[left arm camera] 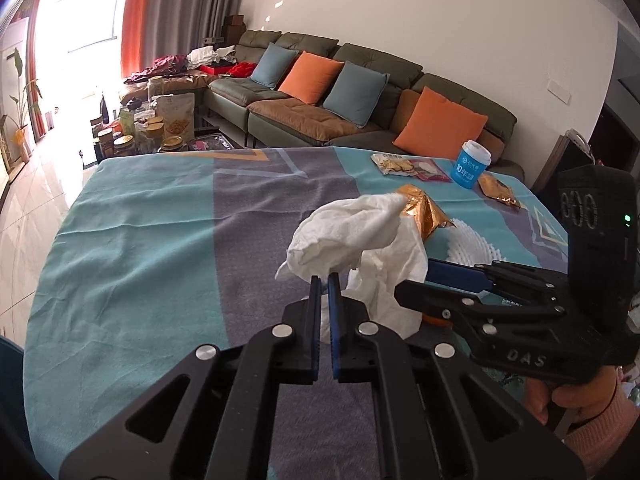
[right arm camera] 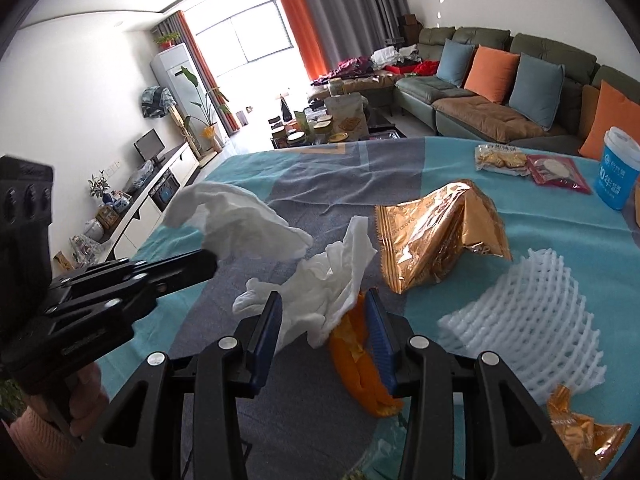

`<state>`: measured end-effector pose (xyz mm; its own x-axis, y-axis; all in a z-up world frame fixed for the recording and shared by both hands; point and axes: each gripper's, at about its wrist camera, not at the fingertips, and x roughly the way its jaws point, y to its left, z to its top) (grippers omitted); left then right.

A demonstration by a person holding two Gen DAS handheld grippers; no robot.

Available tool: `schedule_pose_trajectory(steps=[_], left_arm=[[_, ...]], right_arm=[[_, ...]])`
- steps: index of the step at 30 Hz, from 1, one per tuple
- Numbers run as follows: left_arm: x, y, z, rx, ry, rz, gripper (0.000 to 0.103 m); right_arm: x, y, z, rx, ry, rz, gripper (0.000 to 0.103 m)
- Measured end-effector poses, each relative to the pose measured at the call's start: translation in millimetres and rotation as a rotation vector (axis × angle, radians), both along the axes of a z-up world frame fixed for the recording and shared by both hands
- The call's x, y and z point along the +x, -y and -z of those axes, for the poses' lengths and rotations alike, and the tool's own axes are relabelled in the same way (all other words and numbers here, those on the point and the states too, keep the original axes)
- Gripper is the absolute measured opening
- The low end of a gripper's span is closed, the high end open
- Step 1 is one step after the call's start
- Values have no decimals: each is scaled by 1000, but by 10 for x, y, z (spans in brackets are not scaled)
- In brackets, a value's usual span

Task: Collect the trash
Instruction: 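Grasp white tissues with the left gripper while the right grasps another tissue, then carry tissues to the teal bin and open both grippers to drop them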

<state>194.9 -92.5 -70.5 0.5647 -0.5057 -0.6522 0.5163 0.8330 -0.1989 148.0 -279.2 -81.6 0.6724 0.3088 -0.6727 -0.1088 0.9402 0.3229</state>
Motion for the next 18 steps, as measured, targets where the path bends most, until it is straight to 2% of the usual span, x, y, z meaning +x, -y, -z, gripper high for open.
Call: schedule_pose_trajectory(steps=[1,2,3,5,11,18], left_arm=[[-19,-45,-8,-3,1,-2,4],[-40,-97,-14,-6,2,-10,4],[-58,-146,-21,-5,5,-19,4],[-105,-266,-39,-12,10,-37,4],[-245,-729,-78,-31,14,-113,4],[-451,-1253,-165,-40,42,-193,4]], right_arm=[[1,-14,12,-2,0,1,37],[3,-21,17,-5,1,2,28],[-1,-23,21,-3,2,2,14],[-8,-14,22,5,3,4,6],[-64,-9,-111,36,61,-3,3],[-213,-181,-412,58,149,-59,3]])
